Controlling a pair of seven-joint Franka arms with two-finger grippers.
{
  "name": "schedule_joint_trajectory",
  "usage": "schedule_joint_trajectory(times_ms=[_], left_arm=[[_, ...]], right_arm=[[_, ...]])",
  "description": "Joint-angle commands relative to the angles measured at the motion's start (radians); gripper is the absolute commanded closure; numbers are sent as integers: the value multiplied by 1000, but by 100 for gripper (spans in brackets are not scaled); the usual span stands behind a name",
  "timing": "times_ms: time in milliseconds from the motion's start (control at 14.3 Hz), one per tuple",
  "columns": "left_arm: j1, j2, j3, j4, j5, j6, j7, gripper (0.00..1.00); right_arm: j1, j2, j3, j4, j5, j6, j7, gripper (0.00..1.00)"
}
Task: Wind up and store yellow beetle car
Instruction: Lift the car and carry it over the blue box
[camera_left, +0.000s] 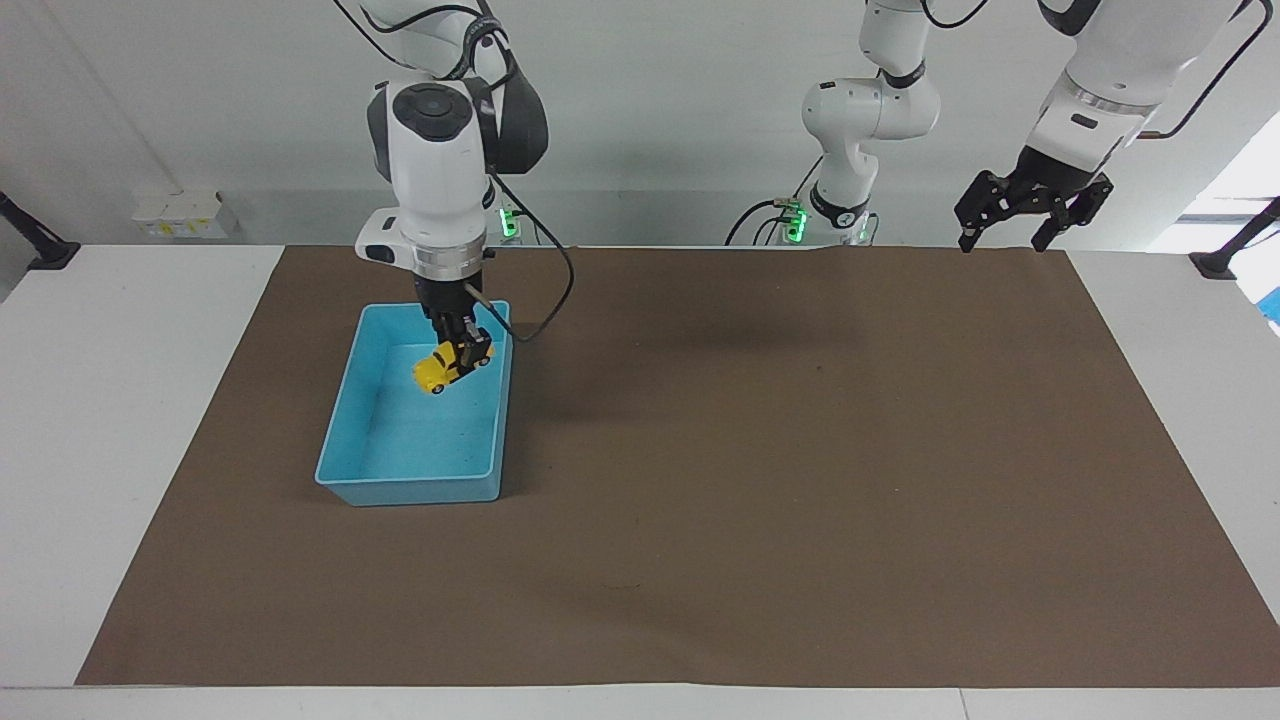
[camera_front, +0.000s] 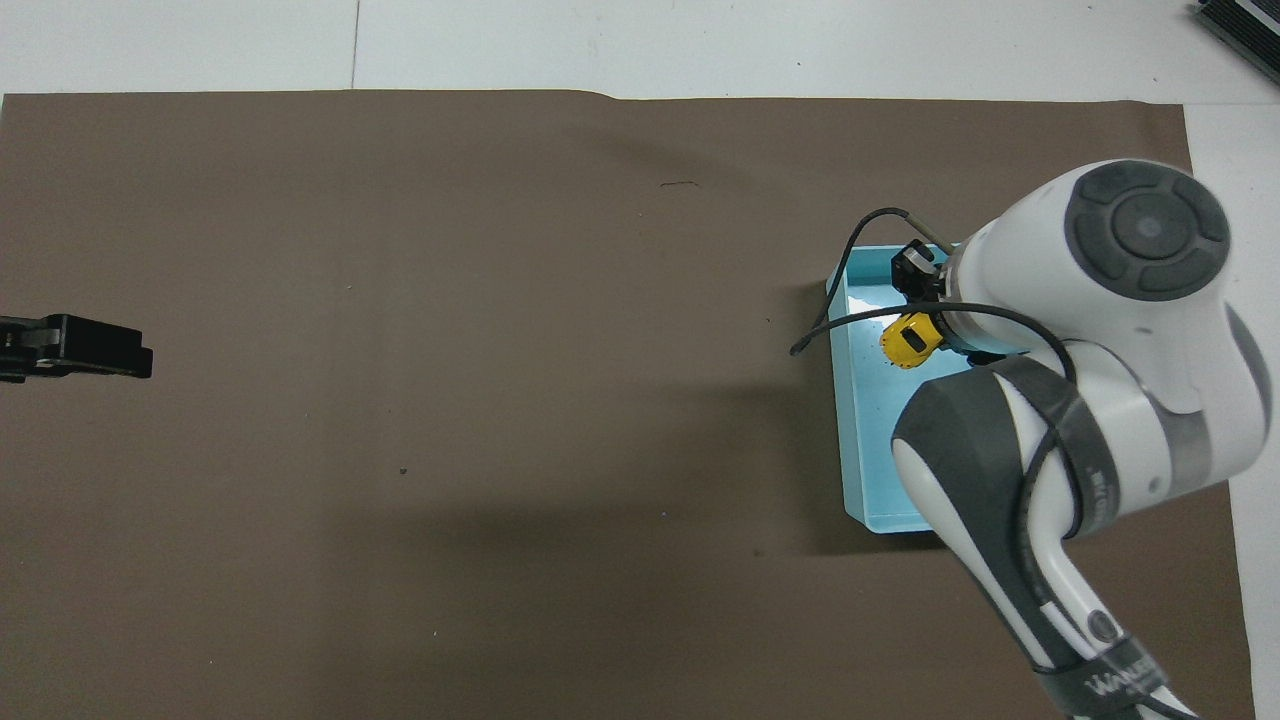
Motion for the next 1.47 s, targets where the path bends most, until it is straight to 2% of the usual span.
schedule_joint_trajectory(times_ms=[0,280,769,979,1119,1399], left_arm=[[12,-11,-2,-2,-12,-15,9,0],[11,-11,-2,-2,-12,-15,9,0],[11,-11,-2,-2,-12,-15,9,0],[11,-11,-2,-2,-12,-15,9,0],[11,-11,-2,-2,-12,-15,9,0],[11,-11,-2,-2,-12,-15,9,0]], right_arm=[[-54,-37,4,-20,65,-40,-192,100],[-112,-53,4,-55,92,-44,-491,100],[-169,-95,4,-143,97,29,-960,100],[-180,-97,4,-199,103,76,-1044,100],[-195,-101,4,-256,161,116,-1085,100],[-225,-132,4,-394,210,249,-1163,100]])
